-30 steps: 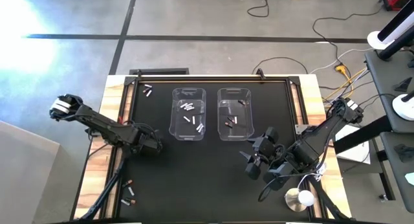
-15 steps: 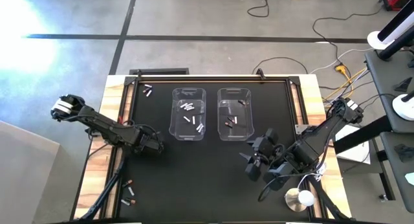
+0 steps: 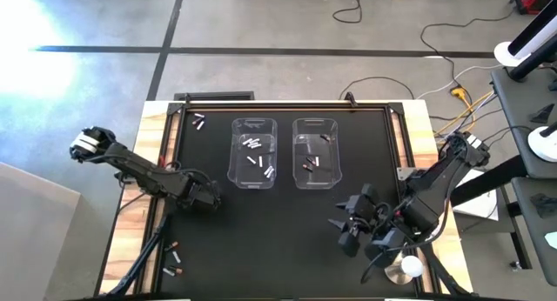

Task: Sort batteries
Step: Put the black battery into the right transparent bin

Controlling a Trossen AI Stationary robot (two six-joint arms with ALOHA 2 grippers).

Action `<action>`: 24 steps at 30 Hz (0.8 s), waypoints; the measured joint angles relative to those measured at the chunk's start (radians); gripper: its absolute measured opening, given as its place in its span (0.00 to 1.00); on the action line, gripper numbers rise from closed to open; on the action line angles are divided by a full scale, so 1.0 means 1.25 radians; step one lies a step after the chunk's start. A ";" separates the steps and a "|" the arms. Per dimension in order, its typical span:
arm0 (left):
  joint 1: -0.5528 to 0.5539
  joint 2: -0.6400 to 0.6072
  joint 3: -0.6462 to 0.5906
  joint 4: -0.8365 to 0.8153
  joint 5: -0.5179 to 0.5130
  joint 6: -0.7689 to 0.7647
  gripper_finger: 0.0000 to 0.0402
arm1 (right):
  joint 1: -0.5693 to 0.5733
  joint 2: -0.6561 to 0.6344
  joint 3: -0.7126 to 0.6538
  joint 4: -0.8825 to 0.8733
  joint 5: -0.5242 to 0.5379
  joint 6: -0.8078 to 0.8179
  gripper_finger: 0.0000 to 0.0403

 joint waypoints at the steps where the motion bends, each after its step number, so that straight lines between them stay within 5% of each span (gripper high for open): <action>1: -0.005 0.000 0.007 -0.003 0.002 0.006 0.12 | 0.005 0.000 0.000 0.000 0.000 0.005 0.56; 8: -0.080 -0.001 0.127 -0.063 -0.019 0.066 0.12 | 0.044 0.000 0.000 -0.003 0.000 0.044 0.57; 13: -0.130 -0.002 0.291 -0.104 -0.188 0.217 0.12 | 0.069 0.000 0.000 -0.002 0.000 0.044 0.56; 19: -0.147 -0.002 0.513 -0.032 -0.546 0.698 0.12 | 0.067 0.000 0.000 -0.003 0.021 0.012 0.57; 24: -0.076 0.019 0.662 0.072 -0.579 1.048 0.12 | 0.041 0.000 0.000 0.003 0.167 -0.023 0.57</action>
